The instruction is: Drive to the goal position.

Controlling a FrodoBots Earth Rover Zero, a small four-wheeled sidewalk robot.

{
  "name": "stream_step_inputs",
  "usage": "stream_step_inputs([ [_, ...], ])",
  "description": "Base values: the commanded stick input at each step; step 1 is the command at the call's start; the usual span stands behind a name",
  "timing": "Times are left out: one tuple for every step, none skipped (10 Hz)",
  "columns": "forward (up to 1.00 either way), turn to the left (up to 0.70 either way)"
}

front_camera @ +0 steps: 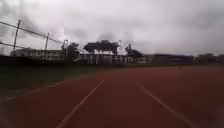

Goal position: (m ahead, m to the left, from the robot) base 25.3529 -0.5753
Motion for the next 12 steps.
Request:
stream_step_inputs([
  [0.5,0.0],
  [0.5,0.0],
  [0.5,0.0],
  [0.5,0.0],
  [0.5,0.0],
  [0.5,0.0],
  [0.5,0.0],
  [0.5,0.0],
  [0.5,0.0],
  [0.5,0.0],
  [0.5,0.0],
  [0.5,0.0],
])
